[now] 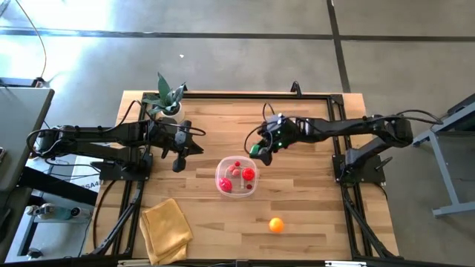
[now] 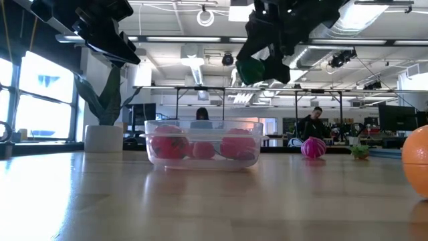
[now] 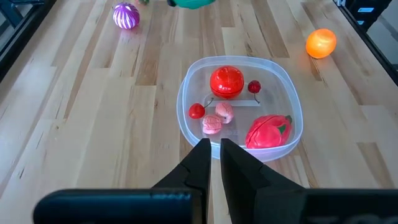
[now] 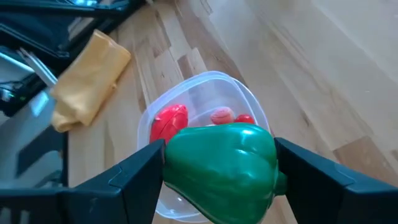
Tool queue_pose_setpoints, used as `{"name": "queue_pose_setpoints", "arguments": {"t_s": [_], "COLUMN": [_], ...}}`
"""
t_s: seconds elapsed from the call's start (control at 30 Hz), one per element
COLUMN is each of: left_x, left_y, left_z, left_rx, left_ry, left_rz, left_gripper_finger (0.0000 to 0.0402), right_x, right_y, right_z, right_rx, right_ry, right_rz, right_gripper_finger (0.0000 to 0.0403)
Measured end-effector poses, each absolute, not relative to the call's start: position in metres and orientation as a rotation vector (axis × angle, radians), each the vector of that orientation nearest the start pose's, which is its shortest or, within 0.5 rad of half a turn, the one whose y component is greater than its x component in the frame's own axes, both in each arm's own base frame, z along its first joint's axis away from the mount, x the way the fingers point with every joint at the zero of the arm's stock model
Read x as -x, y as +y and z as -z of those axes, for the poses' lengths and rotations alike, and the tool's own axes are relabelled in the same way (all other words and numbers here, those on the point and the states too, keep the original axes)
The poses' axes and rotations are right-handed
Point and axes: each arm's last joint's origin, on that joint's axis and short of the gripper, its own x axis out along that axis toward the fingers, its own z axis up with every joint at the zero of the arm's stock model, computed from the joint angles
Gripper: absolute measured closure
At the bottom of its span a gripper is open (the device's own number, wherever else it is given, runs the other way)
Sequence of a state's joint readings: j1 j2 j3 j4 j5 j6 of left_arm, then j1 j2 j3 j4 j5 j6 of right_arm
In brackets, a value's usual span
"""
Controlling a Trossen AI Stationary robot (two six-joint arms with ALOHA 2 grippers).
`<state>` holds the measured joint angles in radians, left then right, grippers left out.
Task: Pick and placing Produce into tupperware
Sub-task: Put the green bell pepper into the transparent container
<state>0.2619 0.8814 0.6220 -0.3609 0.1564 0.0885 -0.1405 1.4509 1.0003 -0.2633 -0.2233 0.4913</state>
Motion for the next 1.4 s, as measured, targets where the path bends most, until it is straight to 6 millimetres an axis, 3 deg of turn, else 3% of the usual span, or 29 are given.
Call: {"name": "queue_pose_setpoints", "arguments": {"t_s": [0.13,0.33,0.7,0.97,1.4], "left_x": [-0.178,-0.178,-0.178,-0.178,-0.178], "left_y": [0.043,0.043,0.043,0.043,0.043], "left_z": [-0.246,-0.246,-0.246,-0.246,-0.246], "left_rx": [0.043,0.043,0.043,0.043,0.043], "left_ry": [0.611,0.611,0.611,0.611,0.611], "left_rz": [-0.075,-0.075,-0.075,-0.075,-0.075], "left_gripper_finger": [0.0376,0.0376,0.0376,0.0376,0.0376], "right_x": [-0.315,-0.346,-0.388,-0.396,-0.395], "right_y": [-0.023,-0.007,0.012,0.015,0.02], "right_z": [-0.255,-0.259,-0.207,-0.184,-0.181], "right_rx": [-0.516,-0.39,-0.31,-0.282,-0.217], "right_ry": [0.724,0.804,0.998,1.053,1.044], "right_rz": [0.095,0.075,0.059,0.053,0.059], "right_gripper_finger": [0.0134,0.0134,0.0134,0.0134,0.013]}}
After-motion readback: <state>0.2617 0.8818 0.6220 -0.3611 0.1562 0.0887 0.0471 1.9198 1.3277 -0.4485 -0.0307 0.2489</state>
